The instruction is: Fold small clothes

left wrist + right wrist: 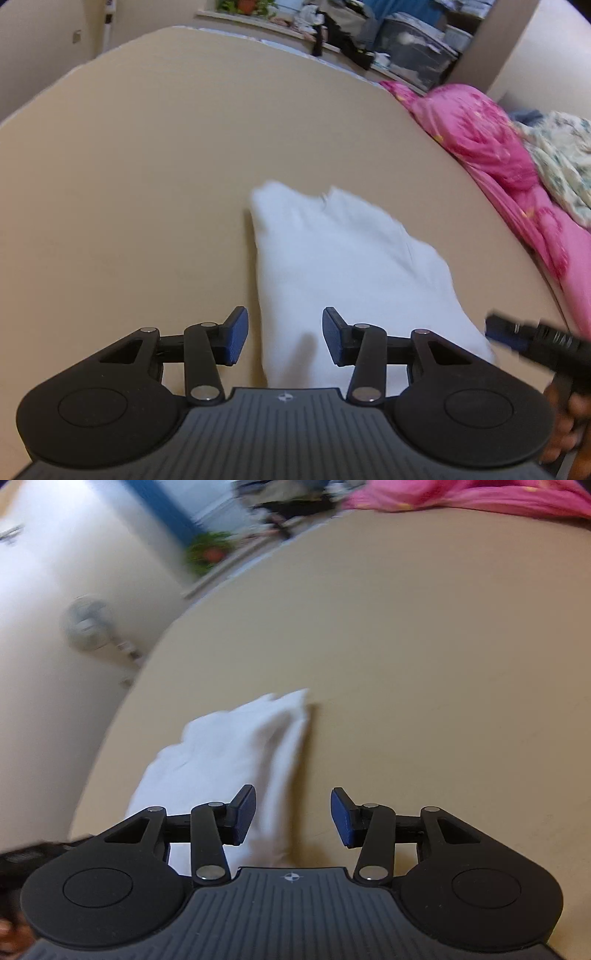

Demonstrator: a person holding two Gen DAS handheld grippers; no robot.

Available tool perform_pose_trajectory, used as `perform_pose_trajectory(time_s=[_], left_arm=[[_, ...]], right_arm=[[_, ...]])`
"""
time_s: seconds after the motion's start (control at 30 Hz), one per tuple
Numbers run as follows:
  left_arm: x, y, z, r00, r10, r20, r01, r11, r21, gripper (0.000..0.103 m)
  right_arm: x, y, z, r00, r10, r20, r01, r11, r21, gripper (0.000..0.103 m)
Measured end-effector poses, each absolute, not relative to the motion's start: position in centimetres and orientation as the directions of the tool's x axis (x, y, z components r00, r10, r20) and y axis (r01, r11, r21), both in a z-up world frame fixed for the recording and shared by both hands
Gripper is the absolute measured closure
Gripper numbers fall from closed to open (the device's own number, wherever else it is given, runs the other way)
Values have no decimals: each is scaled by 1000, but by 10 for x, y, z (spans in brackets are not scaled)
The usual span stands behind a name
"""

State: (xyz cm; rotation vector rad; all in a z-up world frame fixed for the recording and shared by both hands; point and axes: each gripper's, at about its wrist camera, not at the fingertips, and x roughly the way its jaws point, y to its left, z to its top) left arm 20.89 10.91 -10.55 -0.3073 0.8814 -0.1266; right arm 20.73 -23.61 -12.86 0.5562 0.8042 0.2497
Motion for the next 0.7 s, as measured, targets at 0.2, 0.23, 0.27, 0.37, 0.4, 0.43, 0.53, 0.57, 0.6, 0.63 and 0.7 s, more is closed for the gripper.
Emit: perform_pose_trajectory(time_s=[0.2, 0.23, 0.27, 0.37, 0.4, 0.43, 0.53, 0.57, 0.6, 0.63, 0.7], left_arm=[[184, 80, -153, 574, -189, -796, 13, 975, -222, 56], [180, 77, -148, 579, -189, -793, 20, 976, -218, 57], [173, 77, -143, 601, -196, -775, 25, 974, -226, 57], [163, 72, -158, 570, -126, -812, 19, 990, -140, 53], [158, 71, -157, 578, -109, -809, 25, 993, -116, 53], [152, 68, -151, 588, -86, -804, 22, 996, -90, 53], [135, 60, -122, 636, -37, -771, 15, 999, -35, 43], [126, 58, -112, 656, -28, -755, 14, 1000, -24, 39], [120, 55, -102, 669, -17, -743, 10, 1000, -14, 30], [110, 54, -95, 682, -9, -732, 6, 1000, -6, 23], [95, 50, -78, 708, 4, -706, 0, 1000, 6, 19]], right_arm=[[204, -211, -153, 541, 382, -749, -104, 914, 391, 55], [202, -218, -157, 531, 380, -758, -58, 908, 414, 55], [199, -222, -154, 540, 389, -746, -35, 896, 442, 55], [188, -220, -140, 588, 365, -722, -128, 923, 362, 56], [186, -217, -146, 553, 331, -765, -149, 942, 300, 53], [184, -215, -151, 510, 281, -813, -150, 960, 237, 50], [163, -222, -131, 584, 150, -798, -65, 988, 139, 53], [155, -226, -120, 616, 172, -768, -52, 983, 178, 53], [144, -228, -108, 651, 198, -733, -46, 974, 222, 49], [131, -228, -101, 680, 205, -704, -45, 970, 239, 42], [116, -218, -88, 726, 186, -662, -53, 975, 215, 35]])
